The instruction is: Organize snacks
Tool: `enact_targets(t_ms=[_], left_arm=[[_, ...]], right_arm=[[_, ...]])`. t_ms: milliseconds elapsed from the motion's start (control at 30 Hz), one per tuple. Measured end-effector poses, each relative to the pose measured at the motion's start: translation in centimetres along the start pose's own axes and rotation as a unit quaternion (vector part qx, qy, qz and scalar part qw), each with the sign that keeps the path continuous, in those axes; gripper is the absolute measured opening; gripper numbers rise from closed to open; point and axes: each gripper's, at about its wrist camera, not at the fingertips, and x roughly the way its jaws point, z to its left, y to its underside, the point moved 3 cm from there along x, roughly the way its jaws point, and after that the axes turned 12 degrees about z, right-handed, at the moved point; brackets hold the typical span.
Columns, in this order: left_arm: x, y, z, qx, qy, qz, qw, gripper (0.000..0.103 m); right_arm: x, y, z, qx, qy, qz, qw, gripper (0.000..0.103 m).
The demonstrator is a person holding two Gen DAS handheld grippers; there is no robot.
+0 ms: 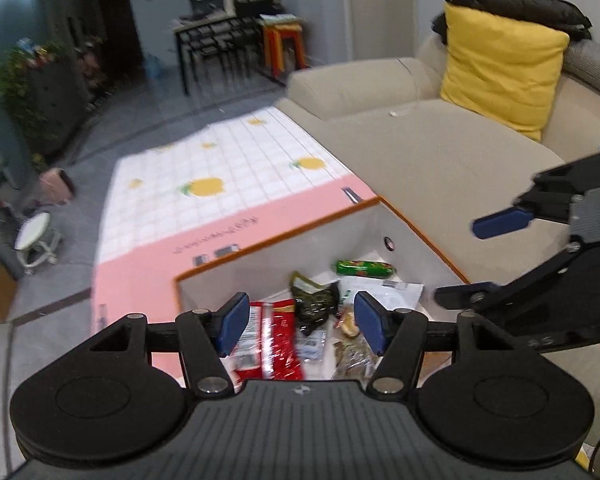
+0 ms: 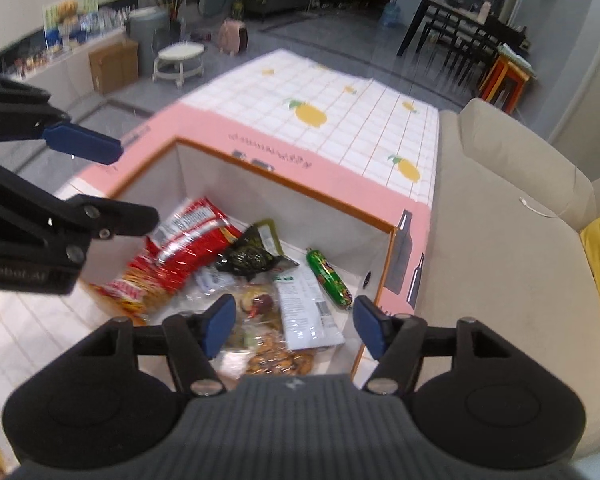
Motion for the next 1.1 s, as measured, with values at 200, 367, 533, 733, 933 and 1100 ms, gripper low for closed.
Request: enact_targets(t_ms=[200,367,533,733,933,1100], left_arm=[[-5.4,2.9,0.0,-0.043,-0.028,-0.059,0.9970,0.071],[-8.2,6.0,-0.9,-0.078,-0.053,-0.094,0.9911,0.071],[-10.0,8.7,-2.1,-0.112,-0.081,-0.111,0.9842,0.071],[-10.1,10.5,-2.3,-0.143,-0.088,-0.096,0.9811,0.082],[-8.4,11.8,-2.8,-0.146,-0.079,-0.077,0.9831,0.083],[-6.6,13.0,-2.9,-0.154,-0.073,-0.046,0.9843,0.083]], right_arm=[[-5.6,3.4,1.3,0.042,-0.017,-0.057,0.997,0.069],[-9.5,6.9,3.0,0.096,-0.007,-0.115,0.989,0.072],[-11.8,10.6,5.3,0.141,-0.014,-0.158,0.977,0.081],[-12.7,13.7,7.0,0.172,0.020,-0.182,0.968,0.081],[-10.9,14.8,7.4,0.180,0.035,-0.182,0.966,0.081],[-8.0,15.7,7.5,0.185,0.018,-0.152,0.971,0.081]])
